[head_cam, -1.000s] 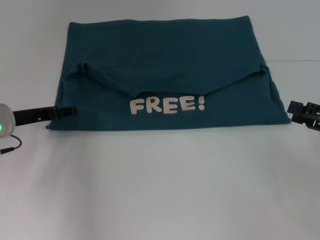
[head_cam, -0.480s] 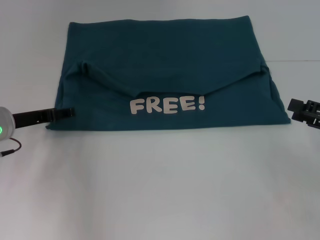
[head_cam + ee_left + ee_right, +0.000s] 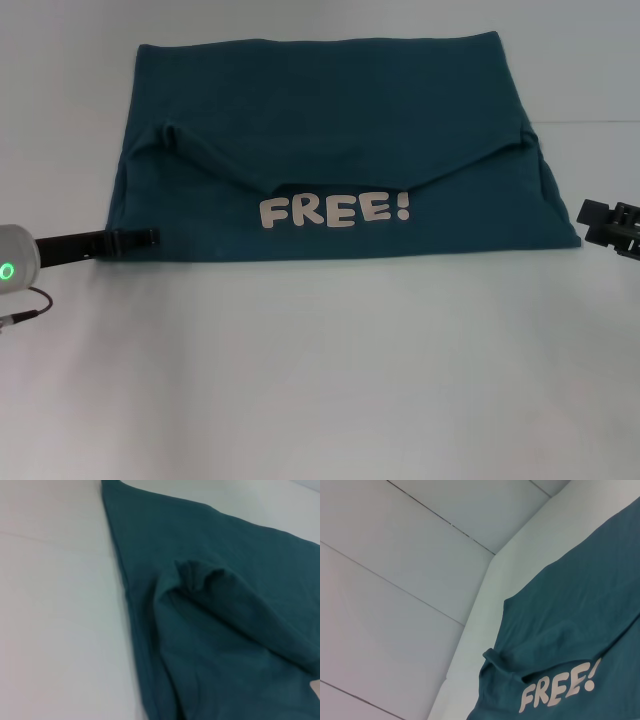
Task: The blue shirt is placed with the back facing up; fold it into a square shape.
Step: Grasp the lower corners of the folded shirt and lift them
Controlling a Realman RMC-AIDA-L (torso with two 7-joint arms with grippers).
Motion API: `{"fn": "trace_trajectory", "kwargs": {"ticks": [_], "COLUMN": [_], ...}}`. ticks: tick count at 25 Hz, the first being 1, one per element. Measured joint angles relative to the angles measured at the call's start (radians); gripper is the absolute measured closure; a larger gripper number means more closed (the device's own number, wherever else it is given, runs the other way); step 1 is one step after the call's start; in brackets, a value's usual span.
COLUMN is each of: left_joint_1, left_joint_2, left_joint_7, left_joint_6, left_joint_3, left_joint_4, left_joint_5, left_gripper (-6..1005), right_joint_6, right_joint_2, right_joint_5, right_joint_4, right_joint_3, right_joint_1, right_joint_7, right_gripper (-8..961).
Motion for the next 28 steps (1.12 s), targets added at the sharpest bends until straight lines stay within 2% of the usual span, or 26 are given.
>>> {"fn": "trace_trajectory", "kwargs": {"ticks": [8,13,24,27,28], "left_joint_1": [-0.012,-0.019,-0.019,-0.020,-0.021], "left_joint_2": [0.003,0.004,0.008,0.014,0.016], "left_joint_7": [-0.046,-0.070,-0.088,-0.106,-0.110], "left_joint_6": [0.007,0.002,0.022,0.064,0.082], "left_joint_3": [0.007,0.011,0.000,-0.009,-0.016], "left_joint_4": [0.008,0.009,0.012,0.030,0.034], "left_joint_5": [0.002,0.023,0.025,0.022,0.020], "left_gripper": [183,427,662,859,881], "right_joint_6": [-0.005,-0.007,-0.004,-0.007,-0.008], "right_joint_2": [0.002,0.001,-0.003,-0.009,-0.011], "right_joint_5": [0.002,0.001,0.001,0.001,0.000], "right_joint_4": [0.000,0.009,0.011,0.011,0.011], "right_joint_3": [0.010,0.013,0.014,0.013,0.012], "right_joint_1": [-0.001,-0.002,-0.006,-0.010,-0.011], "right_joint_7": [-0.002,-0.004,-0.004,-0.004,-0.004], "right_gripper": [241,241,242,243,243]}}
